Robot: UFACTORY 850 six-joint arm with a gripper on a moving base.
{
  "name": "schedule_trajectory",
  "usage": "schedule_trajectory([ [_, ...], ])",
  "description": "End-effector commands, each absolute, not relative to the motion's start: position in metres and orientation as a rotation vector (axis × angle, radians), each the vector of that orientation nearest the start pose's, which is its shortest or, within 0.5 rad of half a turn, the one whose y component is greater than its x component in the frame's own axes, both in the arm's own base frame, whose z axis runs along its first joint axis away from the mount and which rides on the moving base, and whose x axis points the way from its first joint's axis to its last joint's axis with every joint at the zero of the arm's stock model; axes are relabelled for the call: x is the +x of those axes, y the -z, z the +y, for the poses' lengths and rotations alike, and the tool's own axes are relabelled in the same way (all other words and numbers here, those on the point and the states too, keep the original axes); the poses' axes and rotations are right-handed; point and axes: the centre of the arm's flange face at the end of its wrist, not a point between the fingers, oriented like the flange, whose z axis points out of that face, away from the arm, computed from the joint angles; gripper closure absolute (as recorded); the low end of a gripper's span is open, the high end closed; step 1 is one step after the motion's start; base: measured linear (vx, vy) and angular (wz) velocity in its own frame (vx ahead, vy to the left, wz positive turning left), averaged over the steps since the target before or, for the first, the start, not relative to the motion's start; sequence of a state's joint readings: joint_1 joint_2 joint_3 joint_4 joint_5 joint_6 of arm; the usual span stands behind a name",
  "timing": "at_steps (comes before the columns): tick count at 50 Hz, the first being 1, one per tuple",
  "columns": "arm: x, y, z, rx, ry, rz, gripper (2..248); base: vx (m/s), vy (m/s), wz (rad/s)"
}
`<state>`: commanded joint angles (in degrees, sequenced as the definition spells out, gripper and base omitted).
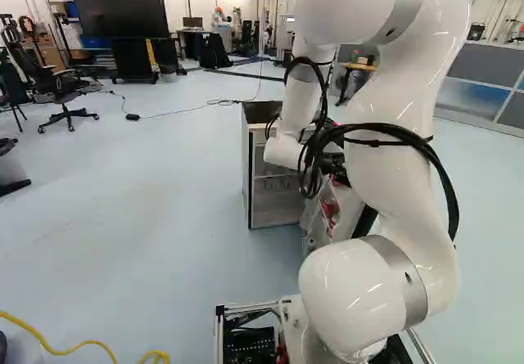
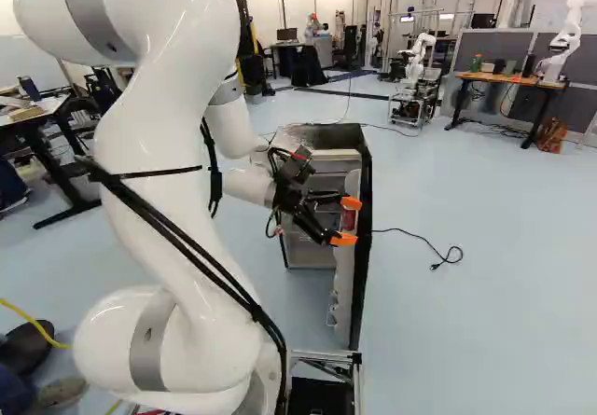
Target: Grab a drink from the fridge
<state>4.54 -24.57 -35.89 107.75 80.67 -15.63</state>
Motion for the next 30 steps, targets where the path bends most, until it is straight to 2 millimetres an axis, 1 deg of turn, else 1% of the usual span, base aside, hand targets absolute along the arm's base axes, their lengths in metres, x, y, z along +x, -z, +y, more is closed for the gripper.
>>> schedule_trajectory([
  [22,0.399,-0.315,-0.095,1.159,-0.876,-1.498,3,0.000,0.000,0.000],
  [30,0.403,-0.315,-0.100,1.145,-0.873,-1.510,3,0.000,0.000,0.000],
])
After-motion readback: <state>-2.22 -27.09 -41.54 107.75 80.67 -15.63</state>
